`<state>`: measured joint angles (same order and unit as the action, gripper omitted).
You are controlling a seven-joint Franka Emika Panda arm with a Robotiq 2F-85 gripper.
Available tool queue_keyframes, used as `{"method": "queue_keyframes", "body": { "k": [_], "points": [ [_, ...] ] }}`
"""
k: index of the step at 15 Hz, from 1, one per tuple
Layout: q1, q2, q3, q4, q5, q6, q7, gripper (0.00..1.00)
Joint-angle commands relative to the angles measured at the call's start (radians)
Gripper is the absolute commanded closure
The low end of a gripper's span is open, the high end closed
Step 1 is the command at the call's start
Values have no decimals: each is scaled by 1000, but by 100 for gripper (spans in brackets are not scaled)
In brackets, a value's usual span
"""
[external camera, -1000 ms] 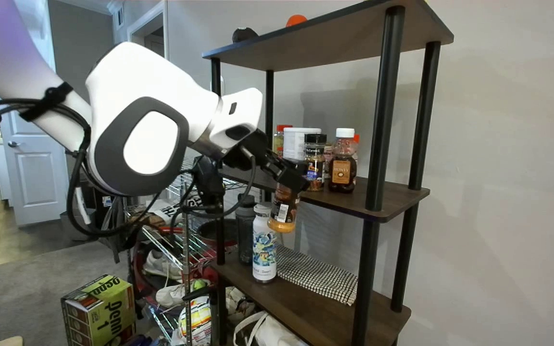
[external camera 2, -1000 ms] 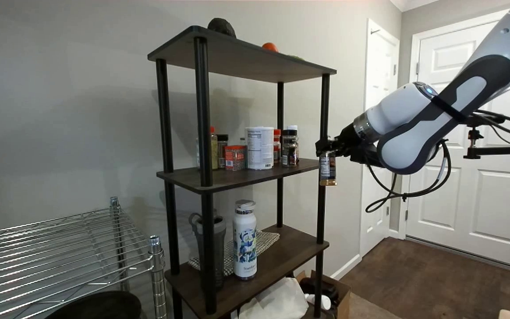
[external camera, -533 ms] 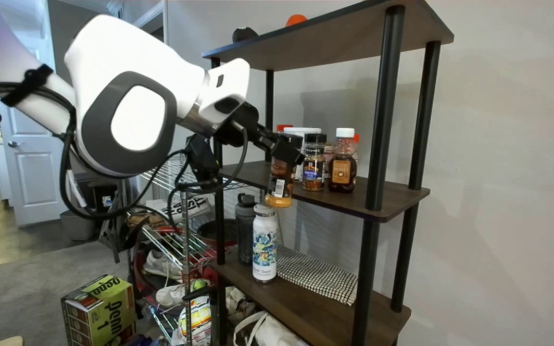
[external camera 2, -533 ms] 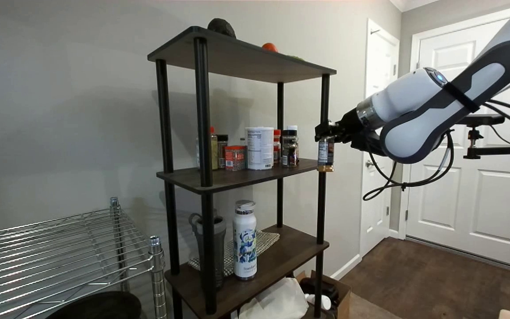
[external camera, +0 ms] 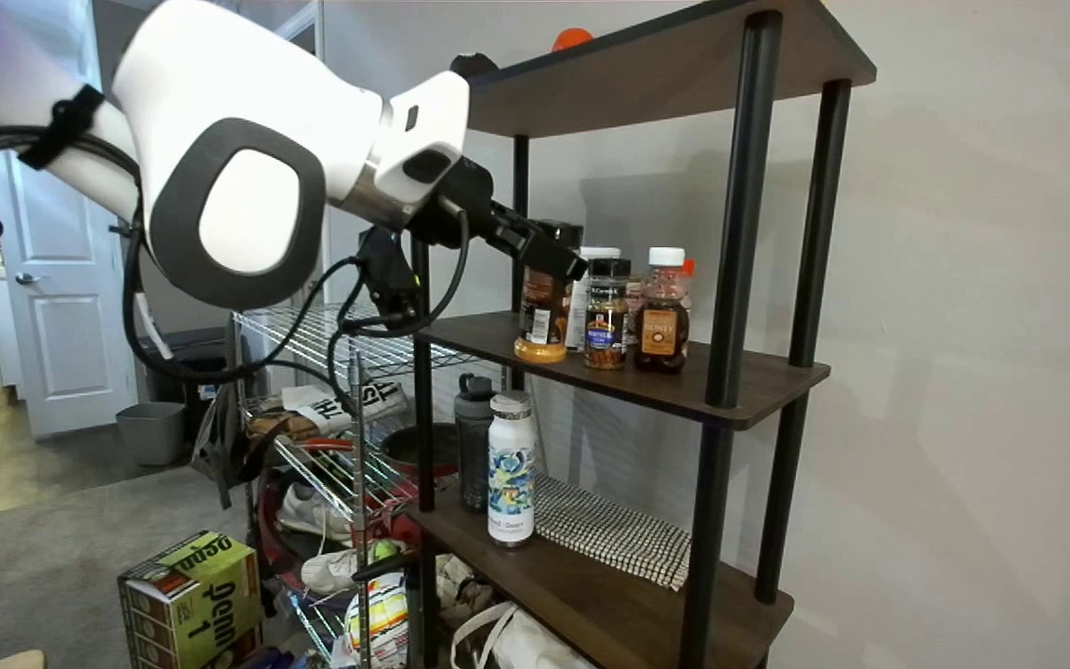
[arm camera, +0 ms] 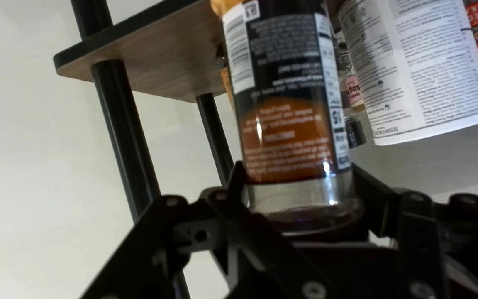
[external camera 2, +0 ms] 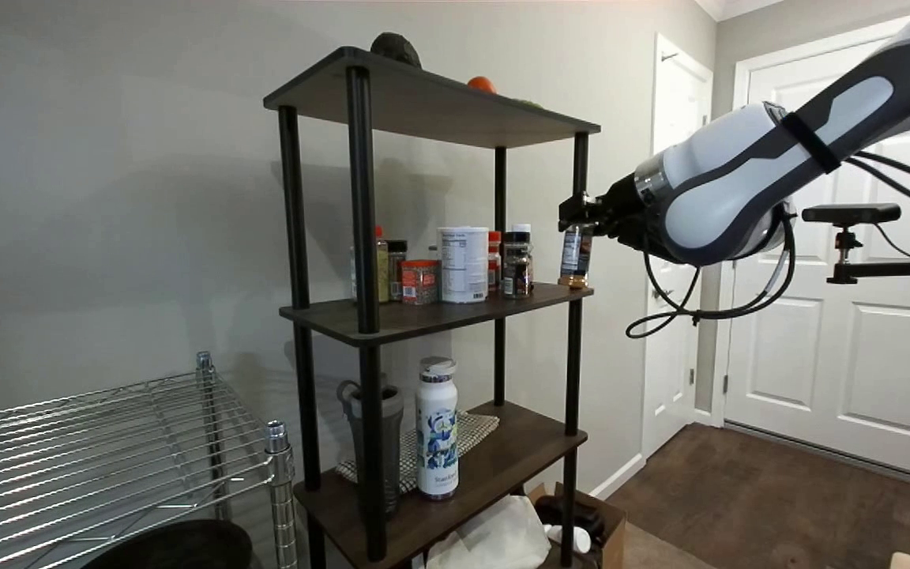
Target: Change the position of one spice bottle
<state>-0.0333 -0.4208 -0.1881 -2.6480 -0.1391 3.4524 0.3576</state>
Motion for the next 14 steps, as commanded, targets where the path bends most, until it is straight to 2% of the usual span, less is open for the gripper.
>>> {"method": "queue_keyframes", "body": {
  "k": [1, 7, 14],
  "points": [
    [-60, 11, 93, 31, 65, 2, -12, 67],
    [-187, 76, 265, 85, 129, 6, -14, 67],
    [-411, 184, 477, 177, 224, 7, -41, 67]
  ]
}}
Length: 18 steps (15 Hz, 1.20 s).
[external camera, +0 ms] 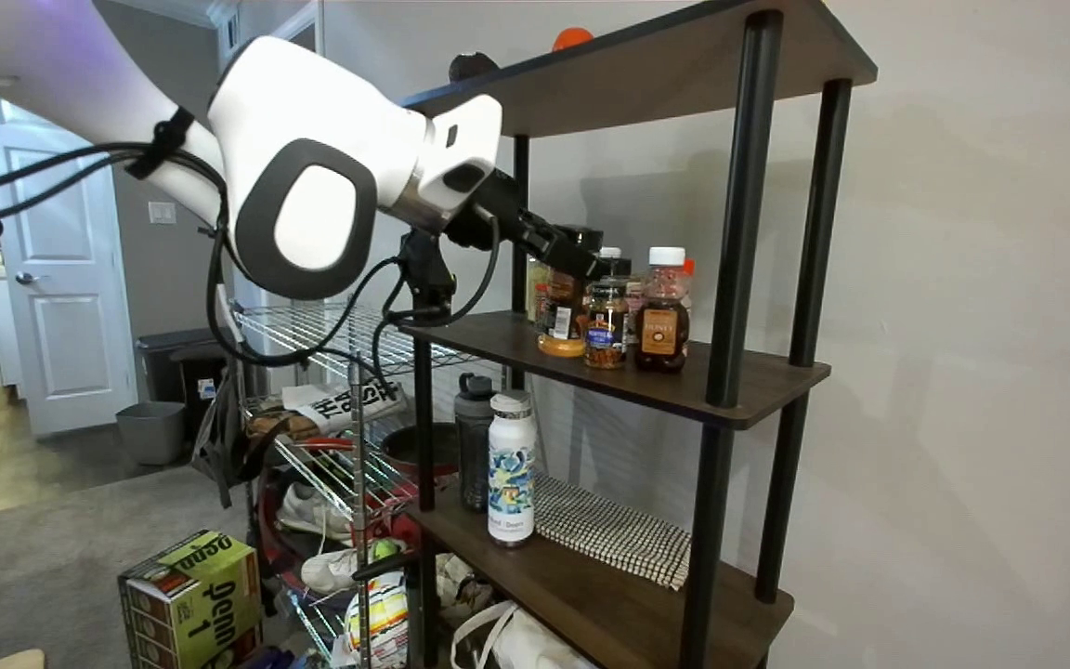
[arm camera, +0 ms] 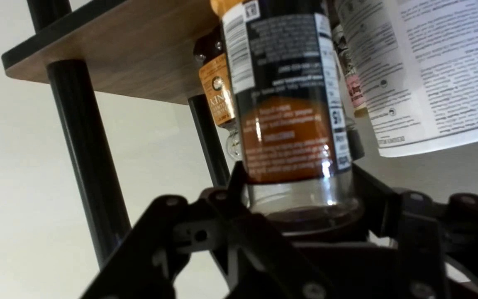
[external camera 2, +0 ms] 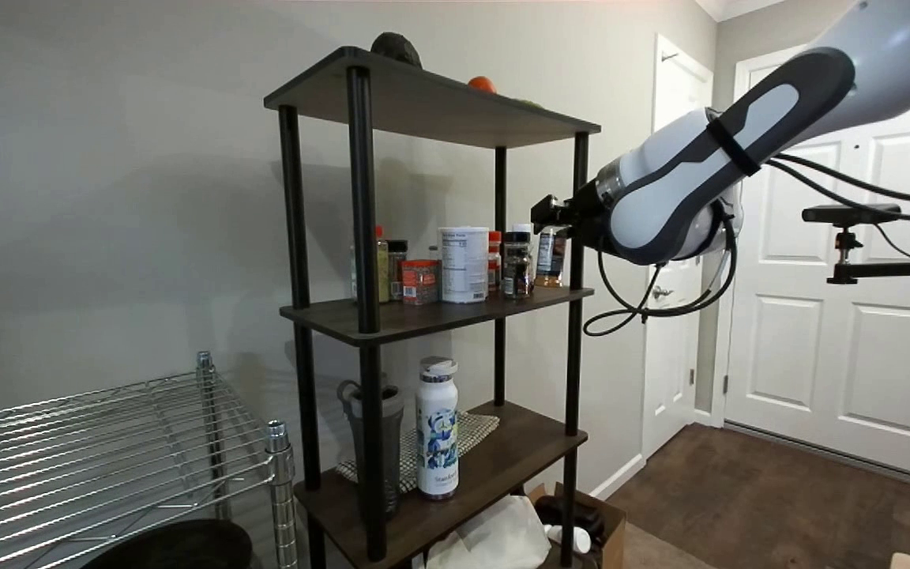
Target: Change the position of one spice bottle
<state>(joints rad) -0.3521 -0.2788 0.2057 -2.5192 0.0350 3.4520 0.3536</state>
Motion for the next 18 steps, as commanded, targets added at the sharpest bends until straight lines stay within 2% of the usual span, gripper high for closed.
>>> {"method": "queue_keyframes", "body": {
  "k": [1, 4, 10, 18],
  "points": [
    [-124, 51, 110, 57, 54, 7, -42, 67],
    [-243, 79, 201, 80, 68, 7, -70, 67],
    [-437, 101, 384, 101, 116, 7, -104, 67],
    [-672, 51, 644, 141, 193, 1, -75, 67]
  ]
}}
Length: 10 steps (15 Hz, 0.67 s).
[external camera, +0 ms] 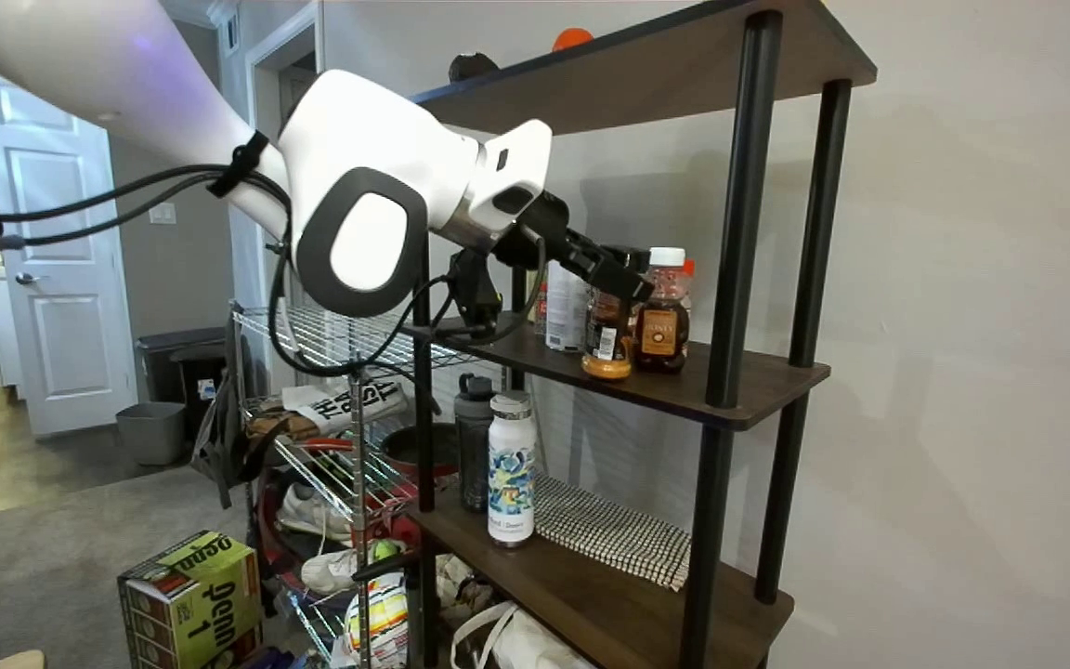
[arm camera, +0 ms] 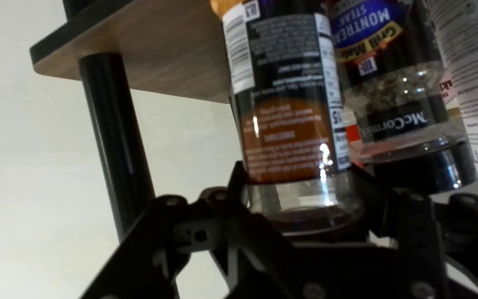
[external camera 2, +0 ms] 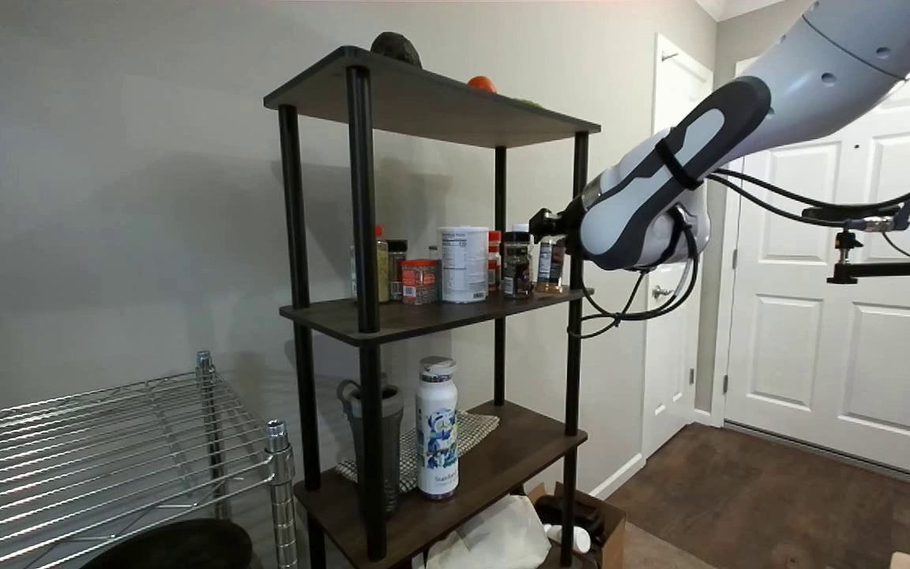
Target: Change the position of one spice bottle
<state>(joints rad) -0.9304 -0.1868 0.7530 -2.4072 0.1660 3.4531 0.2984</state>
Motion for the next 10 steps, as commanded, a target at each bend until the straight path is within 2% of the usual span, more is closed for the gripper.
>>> {"method": "queue_keyframes", "body": {
  "k": [1, 7, 10],
  "points": [
    [-134, -56, 137, 37, 78, 0, -18, 67],
    [-410, -198, 412, 65, 108, 0, 27, 67],
    [-513, -258, 529, 73, 109, 0, 67, 67]
  ]
}}
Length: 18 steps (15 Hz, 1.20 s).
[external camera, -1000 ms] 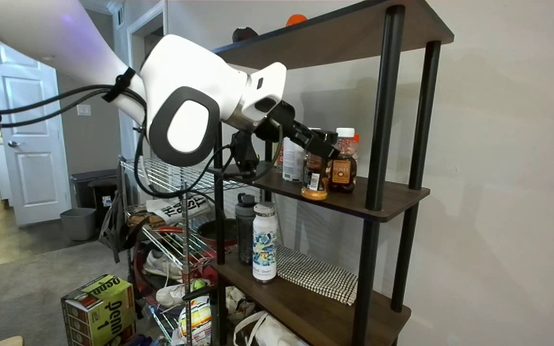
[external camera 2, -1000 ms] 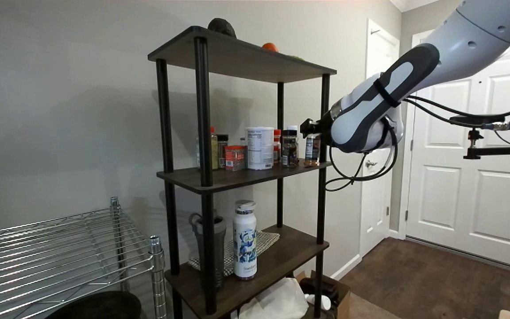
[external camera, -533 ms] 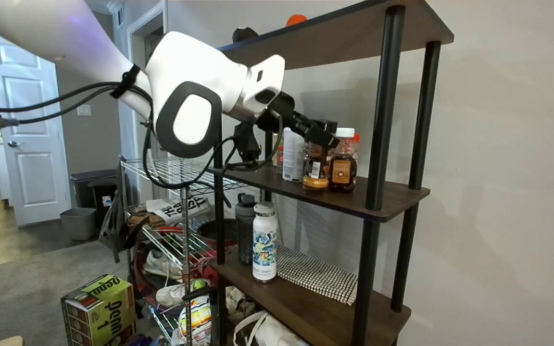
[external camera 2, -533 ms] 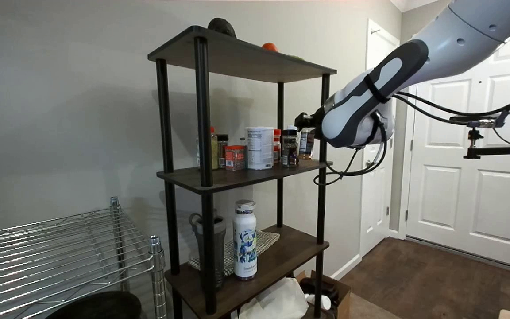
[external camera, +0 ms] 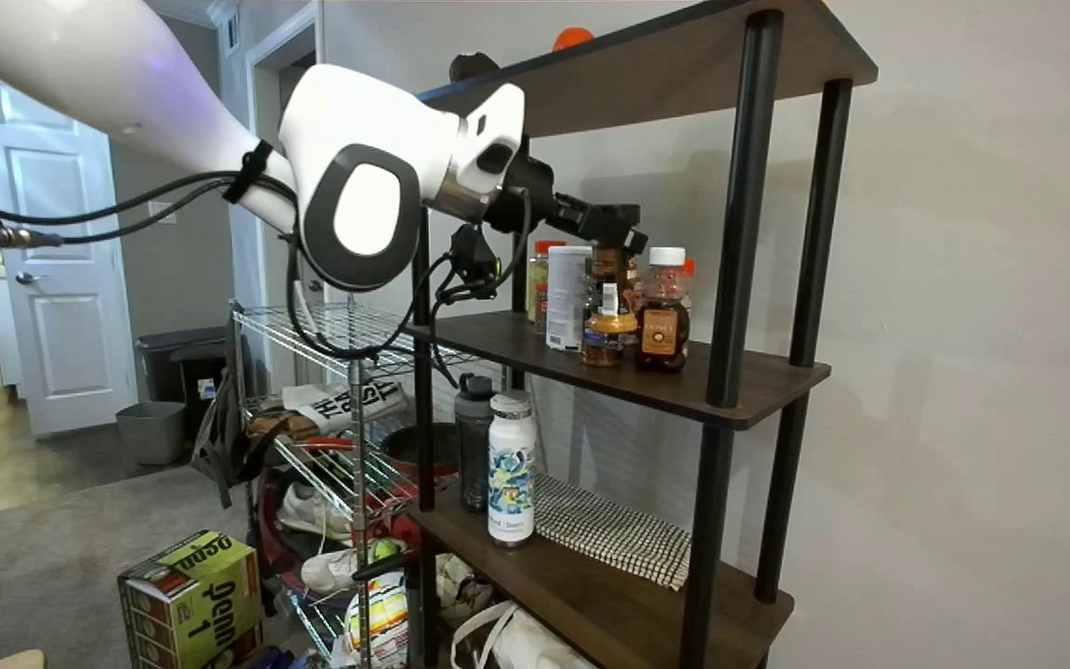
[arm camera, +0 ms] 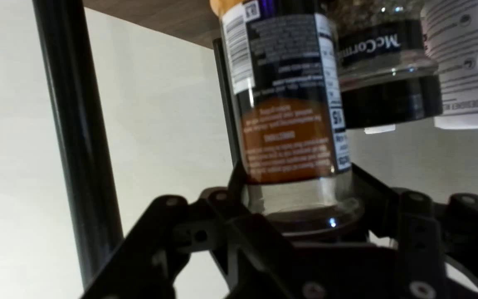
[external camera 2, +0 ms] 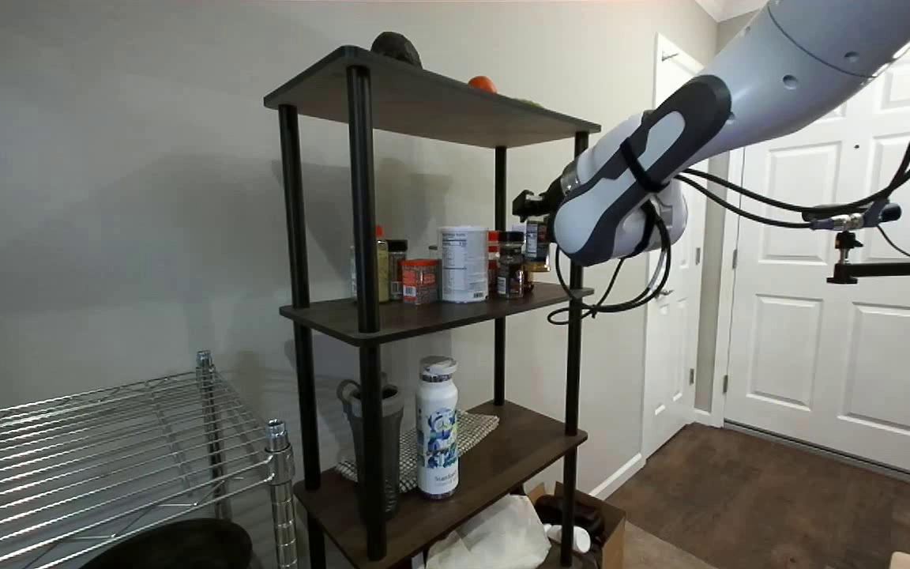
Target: Change the position of one spice bottle
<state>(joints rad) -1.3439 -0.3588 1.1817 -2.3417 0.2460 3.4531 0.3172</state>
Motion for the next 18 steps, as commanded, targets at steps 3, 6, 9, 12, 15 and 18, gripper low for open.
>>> {"method": "queue_keyframes", "body": {
  "k": [3, 6, 9, 12, 15, 18],
  "points": [
    [-160, -122, 187, 19, 82, -2, 42, 67],
    [-206, -161, 247, 32, 121, 0, 58, 67],
    [-238, -176, 287, 43, 155, 1, 80, 67],
    [-268, -200, 311, 42, 212, 1, 128, 67],
    [-278, -199, 321, 45, 267, 1, 180, 67],
    [-254, -182, 301, 69, 281, 1, 201, 67]
  ]
}}
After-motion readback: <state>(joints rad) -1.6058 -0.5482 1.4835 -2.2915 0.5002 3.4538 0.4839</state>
